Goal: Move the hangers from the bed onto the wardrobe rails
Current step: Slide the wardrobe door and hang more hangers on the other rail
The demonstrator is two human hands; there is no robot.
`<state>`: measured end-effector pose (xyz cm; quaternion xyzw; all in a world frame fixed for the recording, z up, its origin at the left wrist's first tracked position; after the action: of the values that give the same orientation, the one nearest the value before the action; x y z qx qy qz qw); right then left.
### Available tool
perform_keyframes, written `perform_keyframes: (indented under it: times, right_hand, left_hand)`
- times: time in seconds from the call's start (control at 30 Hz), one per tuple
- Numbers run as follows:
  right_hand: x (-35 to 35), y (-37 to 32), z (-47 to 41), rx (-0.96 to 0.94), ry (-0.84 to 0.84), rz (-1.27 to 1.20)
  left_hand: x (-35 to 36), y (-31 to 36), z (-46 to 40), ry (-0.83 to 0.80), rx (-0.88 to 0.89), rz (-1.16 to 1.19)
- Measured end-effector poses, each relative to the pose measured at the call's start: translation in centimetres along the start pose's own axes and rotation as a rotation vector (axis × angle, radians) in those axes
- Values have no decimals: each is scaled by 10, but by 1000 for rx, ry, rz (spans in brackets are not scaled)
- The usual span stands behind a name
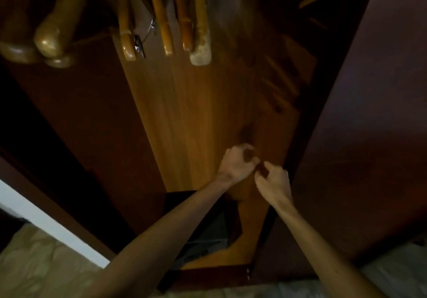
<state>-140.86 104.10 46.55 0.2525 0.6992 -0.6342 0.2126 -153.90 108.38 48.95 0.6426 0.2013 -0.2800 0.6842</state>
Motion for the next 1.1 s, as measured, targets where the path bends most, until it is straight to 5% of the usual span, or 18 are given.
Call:
perform_keyframes:
  times: [0.43, 1.1]
  right_hand:
    - [-22, 31, 8, 36, -46, 140]
    - [-24, 47, 10, -93, -125, 187]
  left_hand:
    - [51, 62, -16, -47, 141, -258]
    - [42, 34, -20, 44, 148, -285]
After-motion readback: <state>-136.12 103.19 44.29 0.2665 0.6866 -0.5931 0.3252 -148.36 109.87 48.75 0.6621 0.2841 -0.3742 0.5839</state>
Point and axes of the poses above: each hand's wrist, its own z-axis away from the middle knuckle, its own x-axis out of the palm, y = z × x, the point moved 2 cm from there along -z, towards the middle knuckle, and after that the axes turned 10 degrees about -x, right-handed, at the moved point
